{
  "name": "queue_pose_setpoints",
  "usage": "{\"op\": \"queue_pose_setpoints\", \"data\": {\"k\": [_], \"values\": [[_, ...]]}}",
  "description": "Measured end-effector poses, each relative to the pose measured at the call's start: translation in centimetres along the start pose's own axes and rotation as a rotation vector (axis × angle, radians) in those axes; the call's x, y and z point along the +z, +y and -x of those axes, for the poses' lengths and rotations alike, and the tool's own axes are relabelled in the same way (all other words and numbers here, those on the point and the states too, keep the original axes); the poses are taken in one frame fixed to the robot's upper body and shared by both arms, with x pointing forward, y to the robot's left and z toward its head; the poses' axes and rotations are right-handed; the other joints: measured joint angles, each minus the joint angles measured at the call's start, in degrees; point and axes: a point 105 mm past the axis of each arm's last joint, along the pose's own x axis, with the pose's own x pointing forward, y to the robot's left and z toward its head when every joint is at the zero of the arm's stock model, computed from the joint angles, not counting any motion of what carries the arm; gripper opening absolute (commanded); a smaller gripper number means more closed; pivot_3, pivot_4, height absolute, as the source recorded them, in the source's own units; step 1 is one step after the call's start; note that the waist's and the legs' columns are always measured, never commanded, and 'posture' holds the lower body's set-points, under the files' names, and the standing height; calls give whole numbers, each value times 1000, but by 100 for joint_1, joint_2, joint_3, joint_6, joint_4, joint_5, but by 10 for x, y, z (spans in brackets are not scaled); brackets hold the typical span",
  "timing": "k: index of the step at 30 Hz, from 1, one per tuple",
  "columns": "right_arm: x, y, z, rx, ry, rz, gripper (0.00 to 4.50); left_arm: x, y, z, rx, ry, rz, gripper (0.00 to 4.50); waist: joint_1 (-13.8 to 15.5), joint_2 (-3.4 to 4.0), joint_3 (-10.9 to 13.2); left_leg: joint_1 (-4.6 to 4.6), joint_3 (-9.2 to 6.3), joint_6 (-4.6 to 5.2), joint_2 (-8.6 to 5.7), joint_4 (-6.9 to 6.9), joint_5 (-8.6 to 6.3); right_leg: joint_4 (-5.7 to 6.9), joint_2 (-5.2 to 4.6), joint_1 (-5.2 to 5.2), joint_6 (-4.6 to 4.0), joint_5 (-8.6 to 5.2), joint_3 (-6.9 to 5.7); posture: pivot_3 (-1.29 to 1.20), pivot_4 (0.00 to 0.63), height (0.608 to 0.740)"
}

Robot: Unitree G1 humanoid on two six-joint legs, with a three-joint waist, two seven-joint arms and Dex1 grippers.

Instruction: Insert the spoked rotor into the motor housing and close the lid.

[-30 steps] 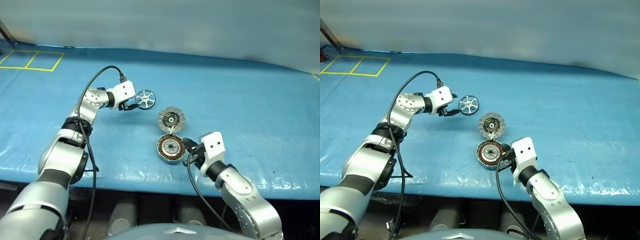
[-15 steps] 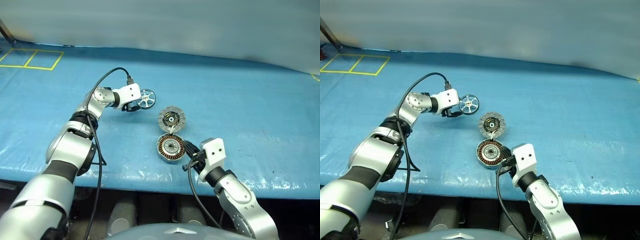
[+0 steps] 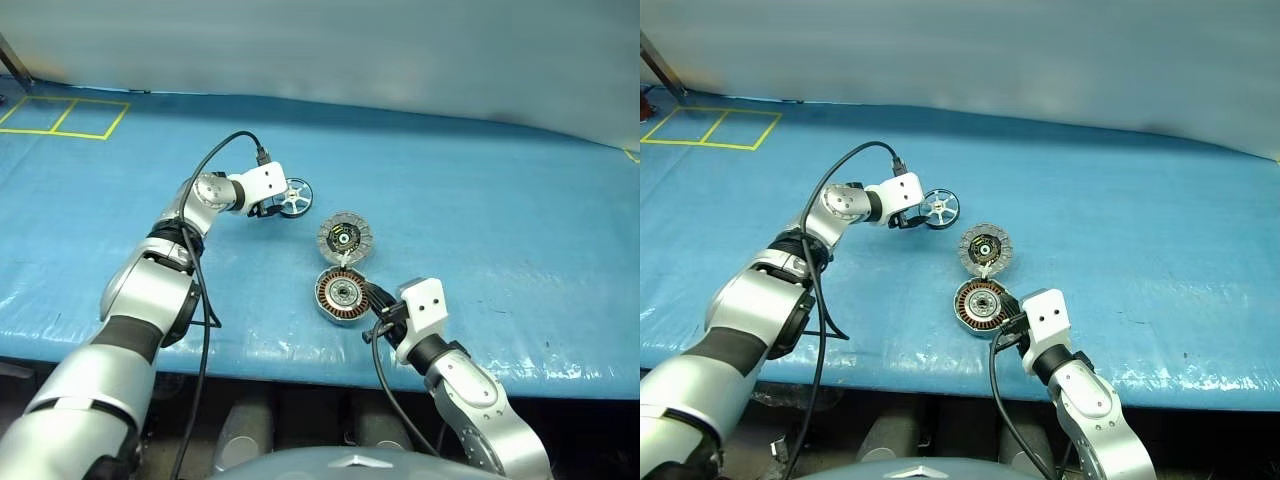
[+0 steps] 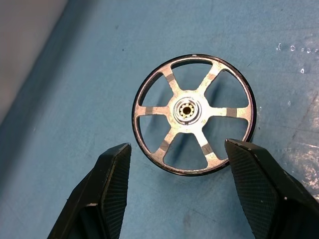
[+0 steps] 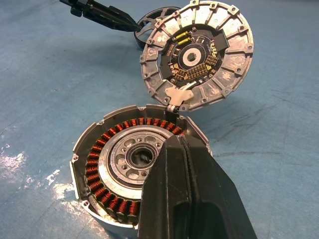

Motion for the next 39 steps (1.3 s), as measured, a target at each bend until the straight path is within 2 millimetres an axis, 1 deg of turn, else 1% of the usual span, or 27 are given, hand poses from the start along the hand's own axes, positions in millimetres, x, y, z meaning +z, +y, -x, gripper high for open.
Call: {"op": "queue_pose_setpoints", "data": {"k": [13,15,18,22,25,28,31,34,39], "values": [[1,-2,0,-26,-12,6,0,6,-9,-15,36,7,30,3240,1,0,0,-5,0,4,-1,19,-2,4,1,1,6,7,1,0,150,740],[1,-2,0,-27,-11,4,0,12,-6,-15,70,-29,78,3240,2,0,0,-6,-1,4,1,22,-2,5,1,1,6,9,0,0,150,740],[0,-3,1,-31,-8,2,0,15,5,-12,136,-86,171,3240,-3,0,0,-7,0,4,1,25,-3,5,1,1,6,13,1,0,150,740],[2,-2,1,-27,-13,3,0,11,9,-8,195,-133,292,3240,-5,0,0,-7,0,4,4,30,-2,7,1,2,2,18,1,0,150,740],[4,-2,0,-17,-17,7,0,4,3,-9,218,-163,417,3240,-4,0,0,-7,0,5,5,35,-2,8,1,4,-23,38,2,0,150,740],[8,-1,-3,-3,-25,15,0,7,-8,-14,216,-203,525,3240,17,0,0,-7,-5,6,9,43,-1,4,0,12,-20,41,0,0,150,740],[7,0,-4,10,-19,5,0,16,-22,-16,228,-222,584,3240,2,0,0,-5,-4,9,13,43,-3,0,-2,15,-18,45,6,0,150,740],[5,1,-4,21,-5,5,0,24,-35,-18,245,-182,648,3240,0,0,0,-4,-4,8,11,45,-2,3,1,15,-21,47,7,0,150,740],[5,1,-5,27,3,6,0,41,-37,-13,331,-133,748,3240,4,1,-1,9,-4,7,11,46,0,3,5,25,-23,48,8,0,150,740]]}}
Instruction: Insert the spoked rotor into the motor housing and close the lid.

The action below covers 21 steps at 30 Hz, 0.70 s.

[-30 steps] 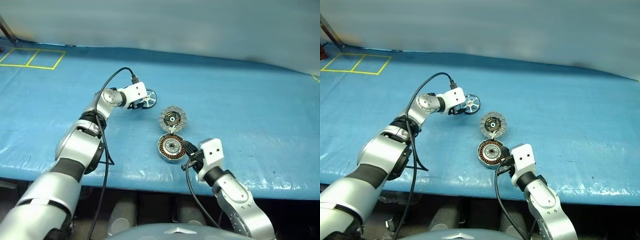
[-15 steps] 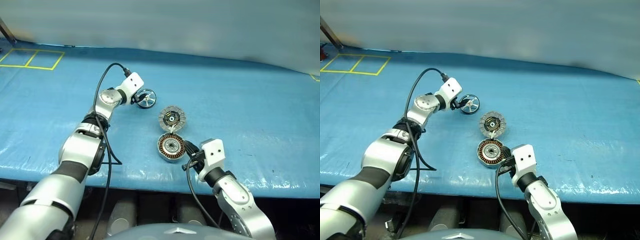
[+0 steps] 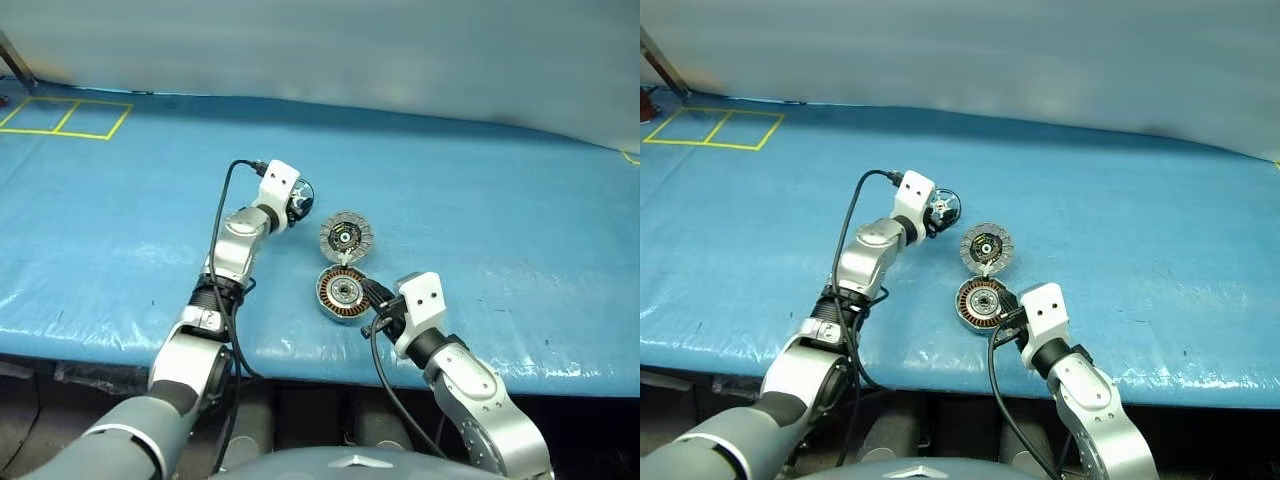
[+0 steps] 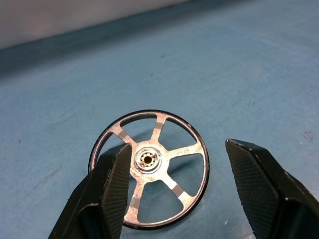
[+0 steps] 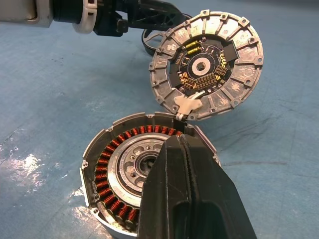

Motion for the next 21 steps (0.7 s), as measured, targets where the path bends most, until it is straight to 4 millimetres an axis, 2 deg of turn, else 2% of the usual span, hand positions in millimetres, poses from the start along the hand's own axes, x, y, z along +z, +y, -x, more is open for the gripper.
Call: {"op": "queue_pose_setpoints", "data": {"k": [8,15,21], "values": [[-2,0,1,-2,11,-4,0,0,8,8,185,81,3,3240,1,1,-1,12,2,-2,-2,-3,1,0,7,6,7,-6,4,0,150,740],[-2,0,0,-4,10,-9,0,-14,22,8,198,160,-4,3240,3,1,-1,11,3,-2,-4,-6,1,-3,7,4,4,-6,4,0,150,740],[-2,0,0,-6,9,-10,0,-25,21,-1,157,210,-7,3240,18,1,-1,8,3,-2,-4,-6,1,-11,4,3,1,-1,5,0,150,740]]}}
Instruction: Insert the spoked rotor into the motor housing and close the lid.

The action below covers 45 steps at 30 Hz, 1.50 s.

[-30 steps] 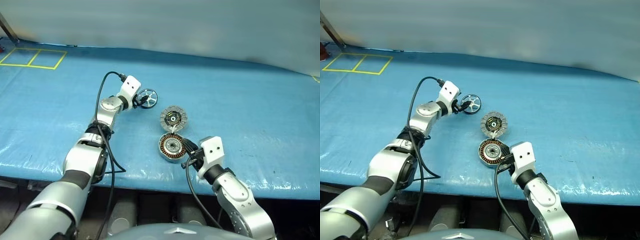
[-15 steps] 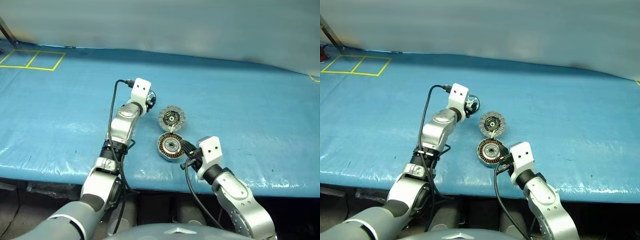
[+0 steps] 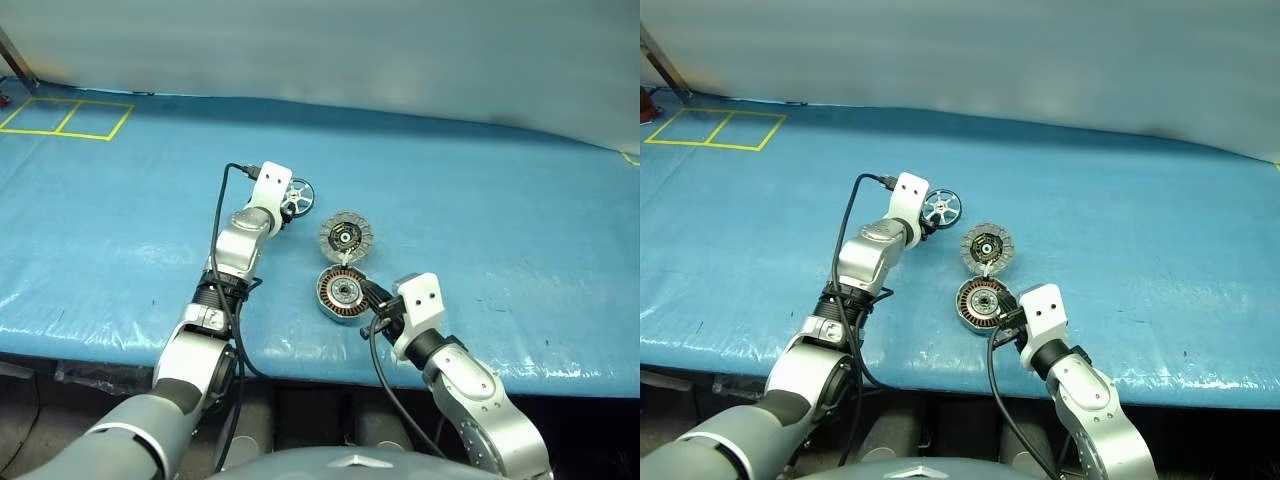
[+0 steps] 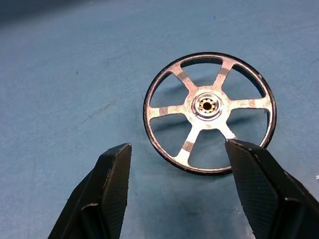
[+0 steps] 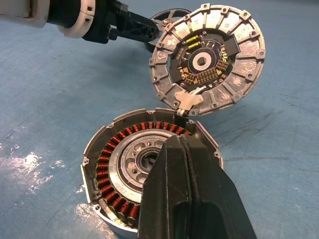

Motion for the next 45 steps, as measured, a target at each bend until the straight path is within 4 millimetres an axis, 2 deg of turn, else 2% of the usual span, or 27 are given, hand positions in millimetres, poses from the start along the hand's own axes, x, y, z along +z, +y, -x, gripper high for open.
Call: {"op": "queue_pose_setpoints", "data": {"k": [12,25,37,40,44,45], "values": [[-2,-1,1,-14,7,-5,0,20,-9,-3,-37,-61,-40,3240,-6,0,0,0,1,0,2,-5,0,0,0,-2,-4,1,0,0,150,740],[-2,-2,1,-20,5,-5,0,6,-16,-15,-46,7,-41,3240,-6,0,0,-2,1,0,1,-5,0,-1,0,-4,8,-5,0,0,150,740],[-2,-2,1,-25,3,-8,0,7,-14,-20,-35,19,-32,3240,-5,0,0,-1,1,0,1,-4,0,0,0,-3,10,-6,-1,0,150,740],[-1,-2,0,-25,2,-8,0,7,-14,-21,-38,31,-32,2639,-7,0,0,0,2,0,1,-4,0,-1,0,-2,15,-9,-1,0,150,740],[-1,-2,0,-25,1,-7,0,12,-16,-22,-43,30,-34,1329,-4,0,0,0,1,0,1,-5,0,-1,0,-2,15,-9,-1,0,150,740],[-1,-2,0,-25,1,-6,0,14,-17,-22,-43,26,-35,1130,-2,0,0,1,1,0,1,-5,0,-1,0,-1,15,-9,-1,0,150,740]]}}
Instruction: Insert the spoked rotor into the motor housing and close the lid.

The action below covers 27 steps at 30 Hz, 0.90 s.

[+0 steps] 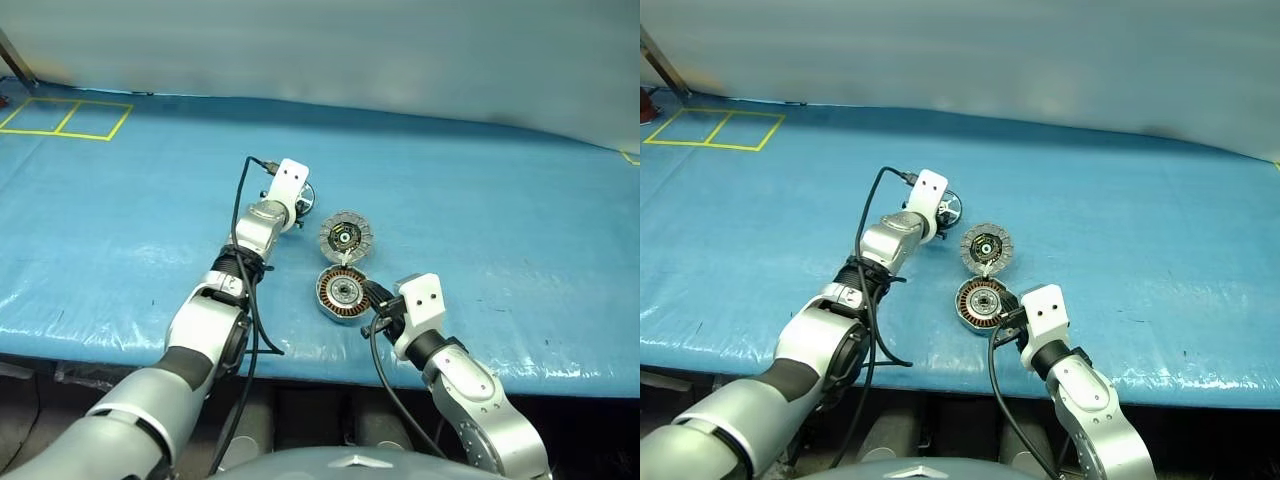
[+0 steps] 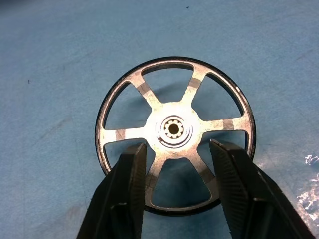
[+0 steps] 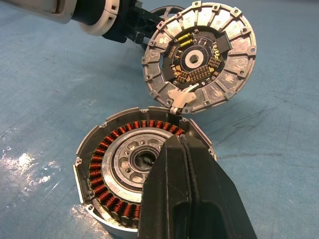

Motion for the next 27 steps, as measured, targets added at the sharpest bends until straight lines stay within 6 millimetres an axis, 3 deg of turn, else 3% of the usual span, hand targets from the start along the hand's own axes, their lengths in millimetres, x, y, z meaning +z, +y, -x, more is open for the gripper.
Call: {"op": "queue_pose_setpoints", "data": {"k": [19,27], "values": [[2,0,-3,4,-11,7,0,-1,8,3,-20,-11,-1,1117,-19,0,0,1,1,0,4,-1,0,0,-2,0,0,-1,1,0,150,740],[5,-1,-2,2,-29,11,0,5,66,25,57,-103,25,964,-38,1,1,-12,1,-2,20,-9,1,-1,-2,-17,-28,15,2,0,150,740]]}}
